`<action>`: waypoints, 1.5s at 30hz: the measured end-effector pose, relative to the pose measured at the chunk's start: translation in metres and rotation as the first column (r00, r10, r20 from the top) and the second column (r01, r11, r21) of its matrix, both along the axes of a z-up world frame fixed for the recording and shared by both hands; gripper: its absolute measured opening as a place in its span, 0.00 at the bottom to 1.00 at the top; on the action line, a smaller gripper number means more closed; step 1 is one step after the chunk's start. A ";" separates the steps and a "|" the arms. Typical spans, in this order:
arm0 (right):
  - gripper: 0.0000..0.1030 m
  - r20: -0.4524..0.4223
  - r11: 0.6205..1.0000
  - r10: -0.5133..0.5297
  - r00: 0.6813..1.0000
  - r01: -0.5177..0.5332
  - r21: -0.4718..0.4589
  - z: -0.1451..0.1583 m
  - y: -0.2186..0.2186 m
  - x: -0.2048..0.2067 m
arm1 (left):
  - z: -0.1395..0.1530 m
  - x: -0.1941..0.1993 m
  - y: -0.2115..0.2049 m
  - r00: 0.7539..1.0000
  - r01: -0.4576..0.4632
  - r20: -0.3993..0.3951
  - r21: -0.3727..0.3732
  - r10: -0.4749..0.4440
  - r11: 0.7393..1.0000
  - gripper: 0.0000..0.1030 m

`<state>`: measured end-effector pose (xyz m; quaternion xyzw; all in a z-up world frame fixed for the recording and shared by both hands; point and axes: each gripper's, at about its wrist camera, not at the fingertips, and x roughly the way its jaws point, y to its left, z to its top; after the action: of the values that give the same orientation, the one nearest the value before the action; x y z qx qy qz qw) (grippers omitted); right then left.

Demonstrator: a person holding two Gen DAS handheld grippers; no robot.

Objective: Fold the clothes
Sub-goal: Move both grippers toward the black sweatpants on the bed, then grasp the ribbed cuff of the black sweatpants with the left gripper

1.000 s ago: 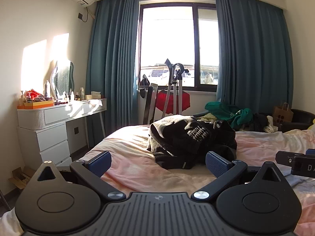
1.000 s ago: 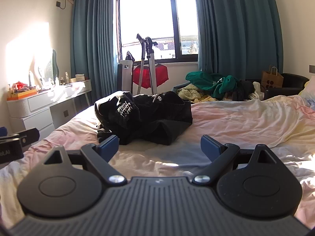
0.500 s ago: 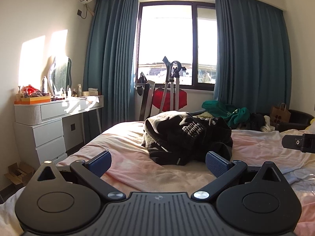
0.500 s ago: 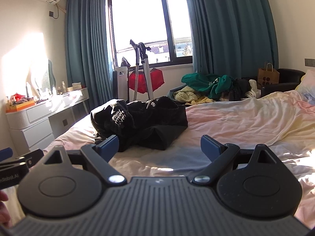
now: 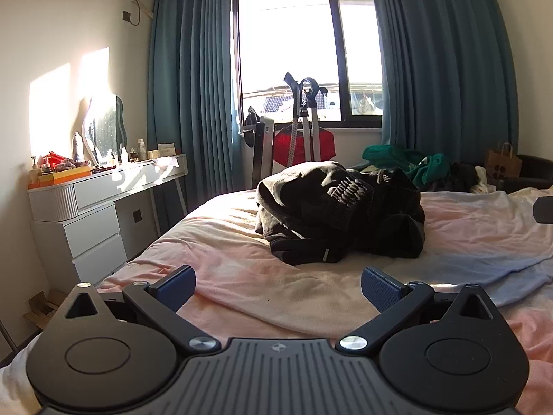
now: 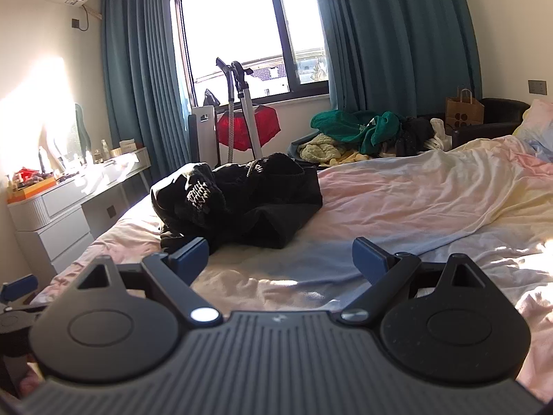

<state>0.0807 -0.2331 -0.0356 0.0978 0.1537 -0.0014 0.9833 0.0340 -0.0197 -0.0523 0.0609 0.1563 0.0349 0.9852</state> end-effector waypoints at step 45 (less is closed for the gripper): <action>0.89 -0.098 0.977 -0.034 0.995 0.054 0.205 -0.051 -0.062 0.043 | 0.079 0.174 -0.081 0.978 0.154 0.109 0.193 -0.177 0.969 0.10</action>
<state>0.1241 -0.2949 -0.0864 0.2032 0.1967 -0.0118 0.9591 0.2083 -0.1012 0.0268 0.1620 0.0848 -0.0295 0.9827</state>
